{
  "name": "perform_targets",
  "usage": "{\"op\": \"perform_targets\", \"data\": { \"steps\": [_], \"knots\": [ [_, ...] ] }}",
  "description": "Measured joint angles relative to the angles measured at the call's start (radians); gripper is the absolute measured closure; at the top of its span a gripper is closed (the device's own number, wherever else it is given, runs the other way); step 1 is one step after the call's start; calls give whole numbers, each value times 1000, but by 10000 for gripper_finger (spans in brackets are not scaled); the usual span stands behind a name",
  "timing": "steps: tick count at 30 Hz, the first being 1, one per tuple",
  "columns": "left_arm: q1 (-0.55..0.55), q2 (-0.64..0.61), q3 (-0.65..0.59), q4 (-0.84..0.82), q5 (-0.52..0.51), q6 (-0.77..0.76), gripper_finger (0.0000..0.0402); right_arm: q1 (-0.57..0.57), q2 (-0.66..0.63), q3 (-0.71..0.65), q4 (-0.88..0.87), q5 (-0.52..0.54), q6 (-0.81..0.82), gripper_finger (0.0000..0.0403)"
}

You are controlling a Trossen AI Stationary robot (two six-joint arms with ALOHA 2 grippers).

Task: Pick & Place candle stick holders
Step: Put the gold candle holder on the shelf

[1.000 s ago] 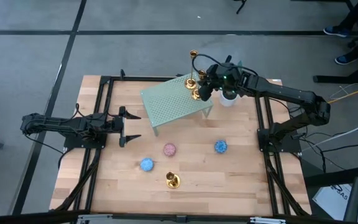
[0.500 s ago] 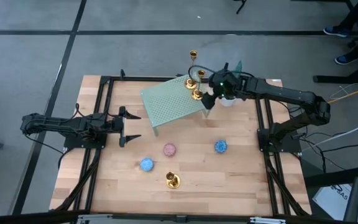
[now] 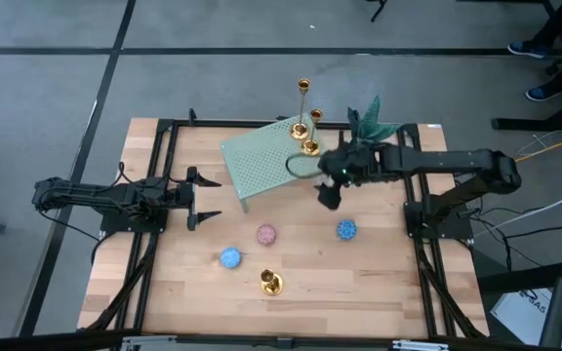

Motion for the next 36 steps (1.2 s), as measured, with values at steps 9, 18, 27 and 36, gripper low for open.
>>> {"op": "perform_targets", "data": {
  "steps": [9, 18, 27, 36],
  "knots": [
    [0, 0, 0, 0, 0, 0, 1, 225, 0, 0, -13, 6, 16, 86],
    [0, 0, 0, 0, 0, 0, 1, 443, 0, 0, -7, 87, 69, 86],
    [0, 0, 0, 0, 0, 0, 1, 623, 0, 0, 53, 149, 172, 86],
    [0, 0, 0, 0, 0, 0, 1, 719, 2, -1, 101, 193, 188, 86]
  ]
}}
